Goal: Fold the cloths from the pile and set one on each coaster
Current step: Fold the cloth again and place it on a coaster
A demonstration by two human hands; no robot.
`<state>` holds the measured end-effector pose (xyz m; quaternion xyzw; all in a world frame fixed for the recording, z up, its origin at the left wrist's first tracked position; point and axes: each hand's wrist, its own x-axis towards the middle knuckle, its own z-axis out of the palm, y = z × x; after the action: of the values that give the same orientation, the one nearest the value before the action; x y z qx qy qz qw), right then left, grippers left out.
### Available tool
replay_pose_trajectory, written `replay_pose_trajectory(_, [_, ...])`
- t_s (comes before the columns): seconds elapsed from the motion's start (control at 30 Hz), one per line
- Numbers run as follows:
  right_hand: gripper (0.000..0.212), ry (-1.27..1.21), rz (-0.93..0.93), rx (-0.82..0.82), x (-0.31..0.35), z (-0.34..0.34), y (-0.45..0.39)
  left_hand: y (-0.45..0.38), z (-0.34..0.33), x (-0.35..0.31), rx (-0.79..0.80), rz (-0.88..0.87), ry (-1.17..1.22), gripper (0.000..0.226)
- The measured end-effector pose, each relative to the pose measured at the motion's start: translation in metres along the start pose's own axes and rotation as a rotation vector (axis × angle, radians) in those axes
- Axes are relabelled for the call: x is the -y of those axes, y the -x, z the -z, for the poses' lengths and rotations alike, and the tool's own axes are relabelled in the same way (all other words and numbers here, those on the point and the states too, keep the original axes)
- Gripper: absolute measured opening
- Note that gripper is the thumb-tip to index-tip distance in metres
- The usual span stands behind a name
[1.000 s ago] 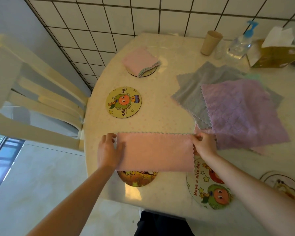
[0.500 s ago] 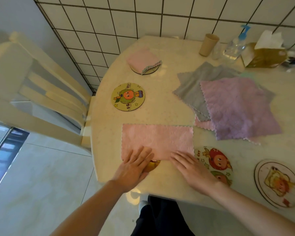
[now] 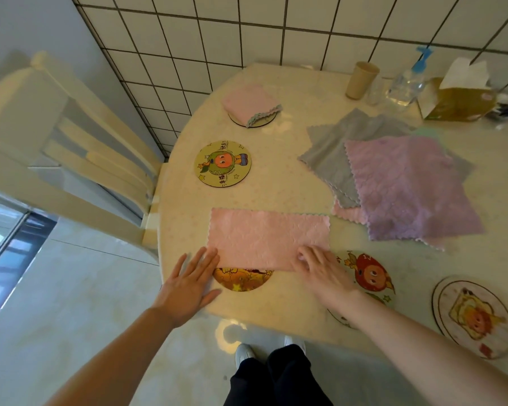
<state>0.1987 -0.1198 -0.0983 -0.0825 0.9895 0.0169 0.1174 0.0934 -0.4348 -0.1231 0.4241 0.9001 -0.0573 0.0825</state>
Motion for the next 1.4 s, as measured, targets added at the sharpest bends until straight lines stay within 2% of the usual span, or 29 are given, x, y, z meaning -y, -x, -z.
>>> replay_pose_trajectory(0.2, [0.058,-0.025,0.025,0.053,-0.004,0.011,-0.006,-0.019,0.011,-0.027,-0.037,0.181,-0.022,0.063])
replay_pose_trajectory(0.3, [0.046,-0.023,0.088,-0.021,-0.013,0.012,-0.009,-0.034,0.025,-0.058,-0.087,0.243,0.052,0.053])
replay_pose_trajectory(0.43, [0.023,-0.051,0.221,-0.113,-0.028,0.024,-0.002,-0.053,0.026,-0.113,-0.170,0.072,0.171,0.051])
replay_pose_trajectory(0.5, [0.030,-0.059,0.249,-0.152,-0.028,0.029,0.004,-0.061,0.024,-0.135,-0.181,0.008,0.210,0.056])
replay_pose_trajectory(0.7, [0.036,-0.159,0.379,-0.184,-0.020,0.030,0.046,-0.071,0.019,-0.177,-0.256,0.022,0.382,0.053])
replay_pose_trajectory(0.8, [0.032,-0.247,0.450,-0.128,-0.018,0.027,0.073,-0.063,0.010,-0.184,-0.265,-0.041,0.365,0.040])
replay_pose_trajectory(0.9, [0.013,-0.211,0.537,-0.096,-0.029,0.024,0.084,-0.042,0.002,-0.181,-0.252,-0.128,0.311,0.045])
replay_pose_trajectory(0.97, [0.028,-0.159,0.550,-0.104,-0.041,0.019,0.076,-0.028,0.000,-0.175,-0.224,-0.177,0.281,0.053])
replay_pose_trajectory(1.07, [0.070,-0.052,0.598,-0.083,-0.051,0.007,0.047,-0.007,-0.002,-0.169,-0.193,-0.205,0.199,0.050])
replay_pose_trajectory(1.2, [0.076,0.072,0.776,0.001,-0.050,0.000,0.017,0.015,-0.001,-0.177,-0.117,0.025,0.230,0.047])
replay_pose_trajectory(1.3, [0.082,0.090,0.834,0.067,-0.059,-0.003,0.012,0.020,0.003,-0.184,-0.129,0.148,0.442,0.048])
replay_pose_trajectory(1.4, [0.075,0.034,0.875,0.099,-0.065,-0.003,0.008,0.018,0.016,-0.184,-0.095,0.288,0.885,0.039])
